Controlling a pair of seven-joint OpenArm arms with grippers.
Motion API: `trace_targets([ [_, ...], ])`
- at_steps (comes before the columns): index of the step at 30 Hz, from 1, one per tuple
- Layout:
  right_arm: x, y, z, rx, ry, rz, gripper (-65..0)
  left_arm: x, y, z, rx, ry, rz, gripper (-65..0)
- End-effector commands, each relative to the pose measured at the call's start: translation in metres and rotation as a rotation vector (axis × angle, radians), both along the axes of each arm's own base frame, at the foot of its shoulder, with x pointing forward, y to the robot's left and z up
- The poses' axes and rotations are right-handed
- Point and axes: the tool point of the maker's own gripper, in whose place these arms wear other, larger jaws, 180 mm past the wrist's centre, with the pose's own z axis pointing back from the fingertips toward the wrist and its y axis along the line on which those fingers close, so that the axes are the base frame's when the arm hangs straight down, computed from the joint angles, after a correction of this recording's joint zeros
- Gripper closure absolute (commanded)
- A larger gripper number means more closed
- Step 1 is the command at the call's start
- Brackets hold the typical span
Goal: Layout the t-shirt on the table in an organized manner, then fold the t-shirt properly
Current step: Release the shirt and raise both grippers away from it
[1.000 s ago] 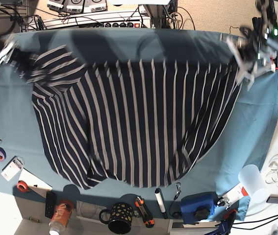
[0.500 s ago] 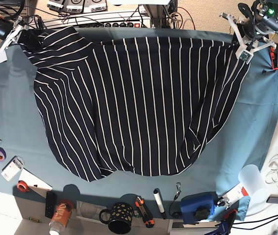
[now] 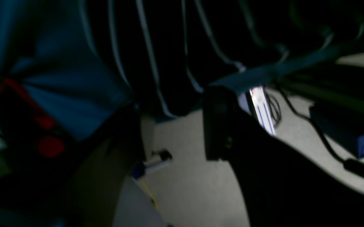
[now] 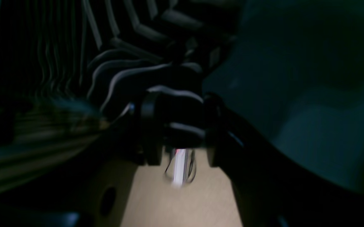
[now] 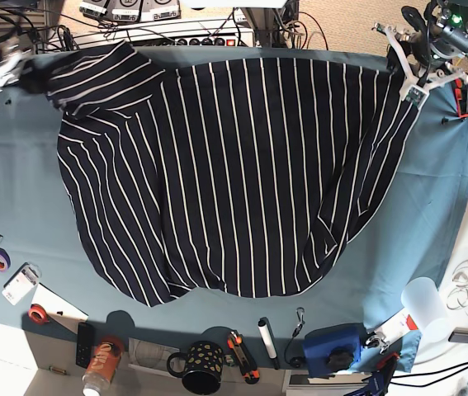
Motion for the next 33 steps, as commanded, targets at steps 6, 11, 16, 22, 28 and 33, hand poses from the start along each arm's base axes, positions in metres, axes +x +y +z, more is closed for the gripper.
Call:
trace_targets([
  [6,0.051,-0.04,0.048,-0.174,-0.185,-0.082,-21.5,0.043,0.017,0.056,0.054,-0.24,0.037,-25.6],
  [11,0.076,-0.052,0.013,-0.275,-0.084,-0.097,-21.5,0.068,0.04,0.084,0.114,-0.352,0.066,-25.6],
  [16,0.099,-0.053,-0.037,-0.205,-0.013,-0.123,-21.5,0.078,0.057,0.1,0.155,-0.41,0.093,-25.6],
  [22,0.114,-0.026,-0.069,-0.113,0.072,-0.054,-21.5,0.08,0.055,0.103,0.129,-0.427,0.093,-25.6],
  [28,0.127,-0.002,-0.074,-0.107,0.079,0.021,-21.5,0.082,0.048,0.105,0.084,-0.44,0.086,-25.6],
  [33,0.124,0.022,-0.099,-0.135,0.142,0.102,-21.5,0.085,0.045,0.109,0.067,-0.471,0.079,-25.6],
])
